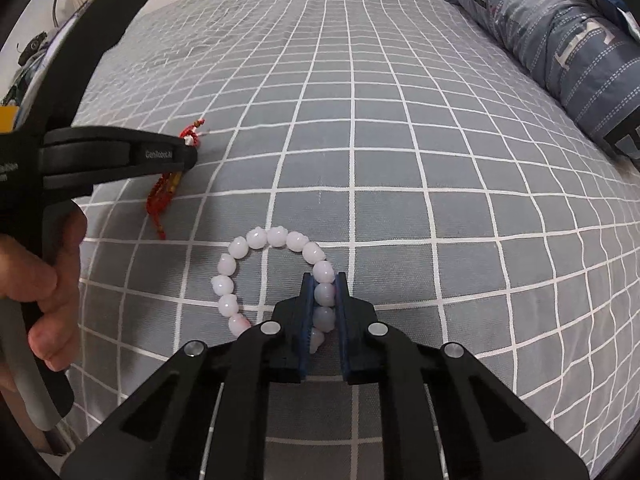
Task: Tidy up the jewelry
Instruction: 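Grasp the red cord bracelet with left tool while right tool grasps pink-white bracelet, then carry the red cord and pink-white bracelets over the white box with both tools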
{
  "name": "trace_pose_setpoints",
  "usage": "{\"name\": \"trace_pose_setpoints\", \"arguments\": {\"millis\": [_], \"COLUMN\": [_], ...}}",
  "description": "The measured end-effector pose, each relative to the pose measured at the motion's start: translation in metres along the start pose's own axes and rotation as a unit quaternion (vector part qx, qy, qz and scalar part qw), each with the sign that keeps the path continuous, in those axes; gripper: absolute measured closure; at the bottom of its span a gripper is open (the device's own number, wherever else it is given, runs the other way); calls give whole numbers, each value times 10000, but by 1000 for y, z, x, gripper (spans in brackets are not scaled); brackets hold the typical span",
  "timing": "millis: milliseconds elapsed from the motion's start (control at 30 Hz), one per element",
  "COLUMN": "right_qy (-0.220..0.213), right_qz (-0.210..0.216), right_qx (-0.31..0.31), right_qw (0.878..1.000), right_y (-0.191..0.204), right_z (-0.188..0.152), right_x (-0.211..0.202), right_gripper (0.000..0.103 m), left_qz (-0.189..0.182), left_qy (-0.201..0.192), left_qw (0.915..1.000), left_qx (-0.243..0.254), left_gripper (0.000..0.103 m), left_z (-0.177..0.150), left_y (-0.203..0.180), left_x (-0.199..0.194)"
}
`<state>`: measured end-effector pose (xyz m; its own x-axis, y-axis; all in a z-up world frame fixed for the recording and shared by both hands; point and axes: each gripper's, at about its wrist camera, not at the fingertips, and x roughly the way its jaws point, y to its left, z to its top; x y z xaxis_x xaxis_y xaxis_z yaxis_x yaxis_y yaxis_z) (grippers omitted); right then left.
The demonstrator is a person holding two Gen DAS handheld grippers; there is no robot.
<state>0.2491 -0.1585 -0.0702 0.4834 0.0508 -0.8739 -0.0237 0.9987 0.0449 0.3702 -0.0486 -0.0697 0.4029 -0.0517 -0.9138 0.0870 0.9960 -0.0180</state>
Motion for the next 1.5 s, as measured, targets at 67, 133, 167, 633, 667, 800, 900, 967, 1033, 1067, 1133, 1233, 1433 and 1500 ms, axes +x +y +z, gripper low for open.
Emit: {"name": "trace_pose_setpoints", "arguments": {"millis": [67,133,167,633,667,800,900,967,1033,1067,1133,1233,1433,1500], "right_qy": [-61,-92,-115,-346,-364,-438,-519,-568,-610,-625,-671,-738,-830,-853], "right_qz": [-37,-40,-57,-70,-66,-32,-16,-16,-5,2,21,45,79,52], "right_qx": [1,10,13,11,12,43,78,94,99,106,93,85,10,-37], "right_qw": [10000,9999,9999,9994,9993,9990,9986,9983,9981,9980,9977,9972,9965,9963], "right_y": [0,-3,-3,4,4,6,7,8,9,10,12,14,16,17], "right_z": [0,4,4,4,4,5,5,4,4,3,1,0,-5,-7], "right_x": [-4,-6,-7,-35,-38,-47,-58,-64,-71,-75,-82,-93,-112,-117], "right_gripper": [93,93,93,93,93,93,93,93,93,93,93,93,93,93], "left_qz": [-5,-14,-24,-180,-188,-195,-187,-178,-137,-119,-87,-28,110,137], "left_qy": [-19,-31,-44,-237,-243,-320,-401,-461,-501,-518,-538,-566,-705,-763], "left_qw": [10000,10000,10000,9996,9995,9993,9990,9988,9987,9986,9985,9984,9975,9970], "left_qx": [6,1,3,27,32,28,18,2,4,0,-10,-7,-8,-14], "left_gripper": [94,94,94,94,94,94,94,94,94,94,94,94,94,94], "left_z": [0,-1,-1,-4,-5,-9,-12,-15,-18,-18,-20,-23,-35,-38], "left_y": [1,1,1,8,8,11,15,17,19,20,22,22,30,33], "left_x": [-3,-5,-7,-36,-38,-50,-63,-73,-81,-83,-89,-97,-119,-127]}}
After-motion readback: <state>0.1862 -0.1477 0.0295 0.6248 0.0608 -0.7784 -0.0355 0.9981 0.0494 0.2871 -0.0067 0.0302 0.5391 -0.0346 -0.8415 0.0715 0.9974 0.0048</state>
